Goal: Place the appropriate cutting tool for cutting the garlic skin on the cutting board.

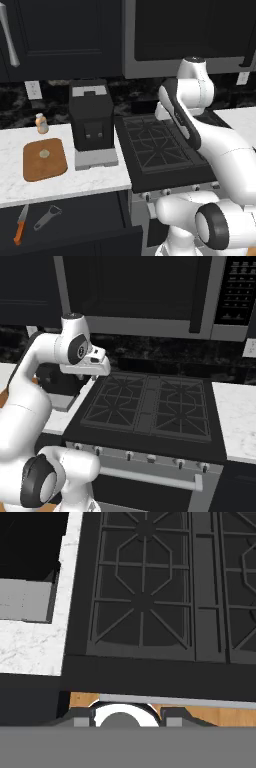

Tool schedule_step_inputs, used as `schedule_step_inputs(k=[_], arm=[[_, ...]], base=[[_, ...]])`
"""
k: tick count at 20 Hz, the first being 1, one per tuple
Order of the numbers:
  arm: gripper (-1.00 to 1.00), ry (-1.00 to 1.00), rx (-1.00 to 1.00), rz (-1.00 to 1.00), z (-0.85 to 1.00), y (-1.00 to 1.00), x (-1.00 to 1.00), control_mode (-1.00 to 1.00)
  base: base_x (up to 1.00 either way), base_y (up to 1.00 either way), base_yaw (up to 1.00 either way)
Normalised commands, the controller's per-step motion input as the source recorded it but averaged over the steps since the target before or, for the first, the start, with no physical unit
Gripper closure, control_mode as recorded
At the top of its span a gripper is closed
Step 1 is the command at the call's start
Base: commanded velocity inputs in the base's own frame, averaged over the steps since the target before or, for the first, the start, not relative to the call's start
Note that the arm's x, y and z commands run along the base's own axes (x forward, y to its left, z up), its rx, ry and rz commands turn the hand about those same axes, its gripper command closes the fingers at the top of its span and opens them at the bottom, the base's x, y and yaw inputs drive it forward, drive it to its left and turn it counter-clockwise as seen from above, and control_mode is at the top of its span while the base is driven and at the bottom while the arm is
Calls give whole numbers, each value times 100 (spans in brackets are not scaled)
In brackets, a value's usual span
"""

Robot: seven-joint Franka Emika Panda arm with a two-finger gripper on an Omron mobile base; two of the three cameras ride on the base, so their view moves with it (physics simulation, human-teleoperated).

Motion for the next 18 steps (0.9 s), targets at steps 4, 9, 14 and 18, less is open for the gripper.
schedule_step_inputs(k=[4,9,14,18], arm=[[-100,-3,0,1,0,18,-20,-100],[-100,12,-5,4,-44,94,-44,-100],[-100,19,-15,8,-88,100,-41,-100],[-100,20,-6,3,-64,100,-33,-100]], base=[[0,0,0],[0,0,0],[0,0,0],[0,0,0]])
